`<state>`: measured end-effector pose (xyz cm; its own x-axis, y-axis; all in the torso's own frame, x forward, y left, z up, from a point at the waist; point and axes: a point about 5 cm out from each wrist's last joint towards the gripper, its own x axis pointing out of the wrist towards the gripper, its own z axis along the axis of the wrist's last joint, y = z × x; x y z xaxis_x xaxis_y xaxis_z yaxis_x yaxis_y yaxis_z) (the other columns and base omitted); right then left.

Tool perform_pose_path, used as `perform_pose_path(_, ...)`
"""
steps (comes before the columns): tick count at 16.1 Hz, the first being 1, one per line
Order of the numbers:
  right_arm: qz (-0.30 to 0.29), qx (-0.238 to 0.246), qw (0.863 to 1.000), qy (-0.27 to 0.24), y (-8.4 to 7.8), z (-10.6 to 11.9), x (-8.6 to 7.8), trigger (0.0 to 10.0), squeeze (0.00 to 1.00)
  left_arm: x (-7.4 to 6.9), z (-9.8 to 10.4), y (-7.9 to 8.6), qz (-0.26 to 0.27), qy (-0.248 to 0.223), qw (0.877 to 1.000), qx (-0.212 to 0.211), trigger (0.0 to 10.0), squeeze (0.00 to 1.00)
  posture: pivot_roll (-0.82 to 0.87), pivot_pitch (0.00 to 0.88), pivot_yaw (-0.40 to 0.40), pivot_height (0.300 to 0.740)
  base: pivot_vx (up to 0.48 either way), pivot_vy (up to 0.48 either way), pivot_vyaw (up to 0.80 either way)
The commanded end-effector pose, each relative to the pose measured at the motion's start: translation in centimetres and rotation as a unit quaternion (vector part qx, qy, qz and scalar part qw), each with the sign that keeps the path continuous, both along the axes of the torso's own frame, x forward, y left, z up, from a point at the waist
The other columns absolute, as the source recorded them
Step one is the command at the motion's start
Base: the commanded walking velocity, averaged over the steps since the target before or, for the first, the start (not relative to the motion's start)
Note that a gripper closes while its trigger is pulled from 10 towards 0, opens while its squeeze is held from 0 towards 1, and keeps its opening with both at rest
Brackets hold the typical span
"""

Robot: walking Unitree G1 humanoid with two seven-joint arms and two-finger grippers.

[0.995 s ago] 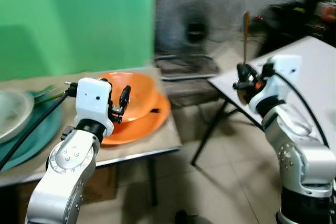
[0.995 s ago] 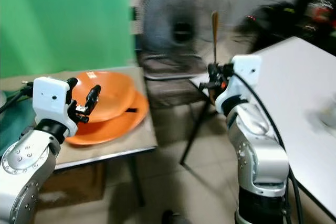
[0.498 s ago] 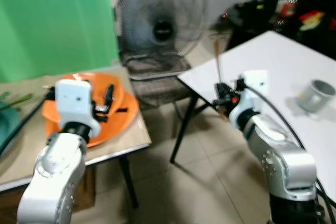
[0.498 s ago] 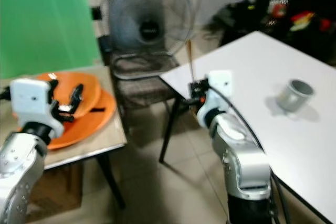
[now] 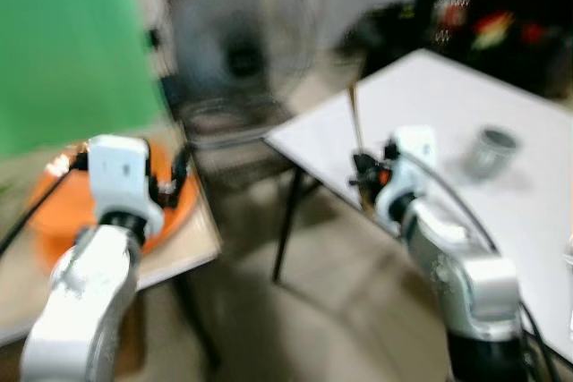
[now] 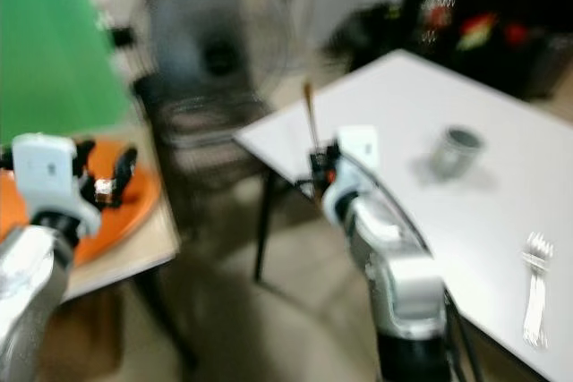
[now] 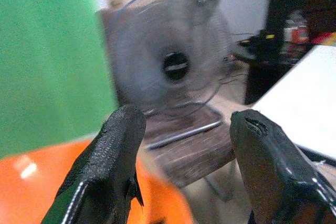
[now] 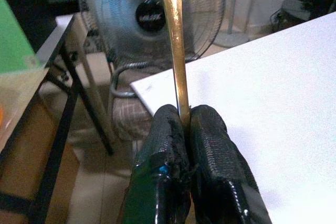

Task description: Setting the table

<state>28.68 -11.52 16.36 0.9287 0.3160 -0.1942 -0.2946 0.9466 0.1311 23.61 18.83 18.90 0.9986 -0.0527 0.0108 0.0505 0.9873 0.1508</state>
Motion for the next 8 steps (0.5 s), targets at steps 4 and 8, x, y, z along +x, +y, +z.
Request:
perform_pose_path(4,-0.013,-0.001,1.000,-0.008,-0.58,0.17,0.20,10.0,0.00,0.01,-0.33,-1.30,-0.052,0.015,0.999,0.004,10.0,0.00,0.05,0.000,-0.052,0.740,0.328,0.000,-0.80)
perform_pose_path(8,-0.012,0.004,1.000,-0.016,-0.31,0.39,-0.24,10.0,0.00,0.21,-0.24,-1.13,-0.057,0.014,0.998,0.006,10.0,0.00,0.05,0.000,-0.046,0.740,0.330,0.000,-0.76)
